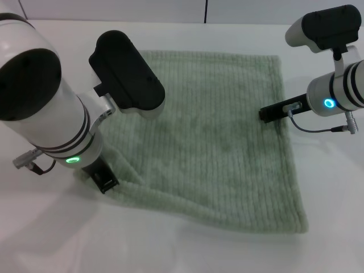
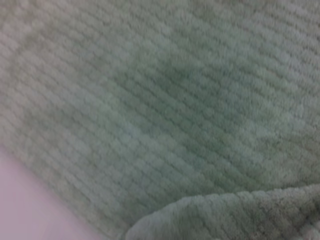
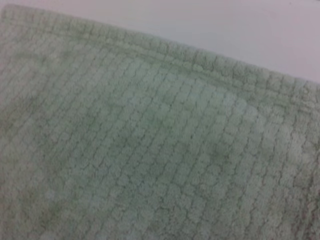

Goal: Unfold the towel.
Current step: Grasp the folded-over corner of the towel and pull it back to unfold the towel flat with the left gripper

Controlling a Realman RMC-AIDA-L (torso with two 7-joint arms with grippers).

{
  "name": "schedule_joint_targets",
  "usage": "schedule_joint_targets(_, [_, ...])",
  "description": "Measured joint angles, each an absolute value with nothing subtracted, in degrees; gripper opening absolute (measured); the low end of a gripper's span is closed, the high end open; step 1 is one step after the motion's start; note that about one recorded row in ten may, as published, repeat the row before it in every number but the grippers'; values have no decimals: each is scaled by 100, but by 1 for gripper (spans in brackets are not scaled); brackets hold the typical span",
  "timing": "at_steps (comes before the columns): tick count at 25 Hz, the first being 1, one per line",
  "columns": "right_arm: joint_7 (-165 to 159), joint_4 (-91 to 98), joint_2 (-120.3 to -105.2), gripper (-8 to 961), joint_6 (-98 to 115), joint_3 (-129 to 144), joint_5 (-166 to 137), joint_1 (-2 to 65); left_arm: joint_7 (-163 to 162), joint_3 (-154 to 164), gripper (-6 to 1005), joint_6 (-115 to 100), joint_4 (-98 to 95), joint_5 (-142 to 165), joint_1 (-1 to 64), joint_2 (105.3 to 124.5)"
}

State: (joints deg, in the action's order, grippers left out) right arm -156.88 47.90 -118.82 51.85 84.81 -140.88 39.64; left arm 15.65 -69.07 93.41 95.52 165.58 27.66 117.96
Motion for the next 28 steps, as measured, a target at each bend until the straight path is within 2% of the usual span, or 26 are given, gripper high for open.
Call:
schedule_joint_targets(19, [-15687, 4799, -11883, -2, 5207, 8481, -14089, 3969, 1505, -6635, 122, 9368, 9471, 16561, 2748, 11802])
schedule_joint_targets(27, [-15687, 4798, -11883, -2, 5208, 8481, -14089, 3973, 1565, -6921, 582, 9221, 9461, 16567, 2814, 11752])
schedule_joint_targets(28, [-15687, 4798, -11883, -2, 5208, 8482, -14089, 3975, 1575, -7015, 593, 9161, 9461, 16568, 2851, 11682])
